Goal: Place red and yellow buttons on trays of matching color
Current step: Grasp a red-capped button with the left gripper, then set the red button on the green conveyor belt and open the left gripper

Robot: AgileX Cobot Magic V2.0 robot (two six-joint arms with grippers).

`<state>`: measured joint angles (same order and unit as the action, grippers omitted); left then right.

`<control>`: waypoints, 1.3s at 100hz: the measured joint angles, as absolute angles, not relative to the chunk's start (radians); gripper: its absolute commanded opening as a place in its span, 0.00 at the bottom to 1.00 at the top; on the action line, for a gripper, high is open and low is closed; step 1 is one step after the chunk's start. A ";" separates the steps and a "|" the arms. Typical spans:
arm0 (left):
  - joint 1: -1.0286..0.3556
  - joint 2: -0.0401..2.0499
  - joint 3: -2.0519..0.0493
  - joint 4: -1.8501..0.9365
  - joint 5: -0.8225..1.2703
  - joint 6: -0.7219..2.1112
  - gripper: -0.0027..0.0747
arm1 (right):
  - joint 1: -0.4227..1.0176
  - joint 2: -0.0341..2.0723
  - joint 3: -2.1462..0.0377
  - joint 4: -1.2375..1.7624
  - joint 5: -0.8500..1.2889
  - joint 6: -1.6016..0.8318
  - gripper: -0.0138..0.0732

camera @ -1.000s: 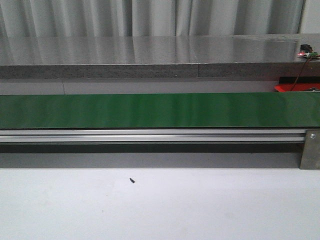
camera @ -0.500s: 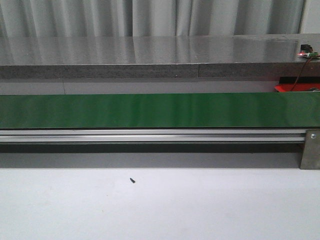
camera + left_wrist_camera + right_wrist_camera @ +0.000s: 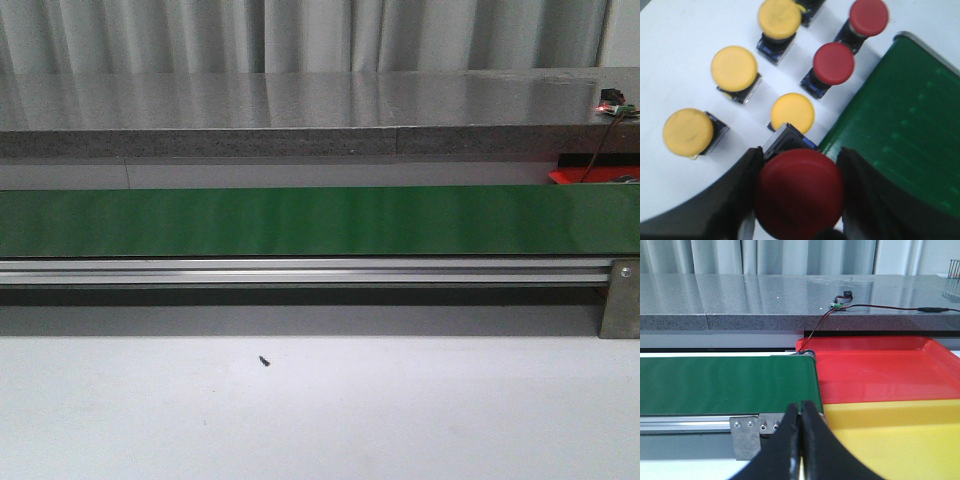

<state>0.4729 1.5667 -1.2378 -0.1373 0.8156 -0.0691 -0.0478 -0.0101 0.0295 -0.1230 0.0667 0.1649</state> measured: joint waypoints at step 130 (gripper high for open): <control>0.270 1.617 -1.311 -0.158 0.820 -0.058 0.87 | -0.048 -0.010 0.030 -0.123 0.067 0.165 0.08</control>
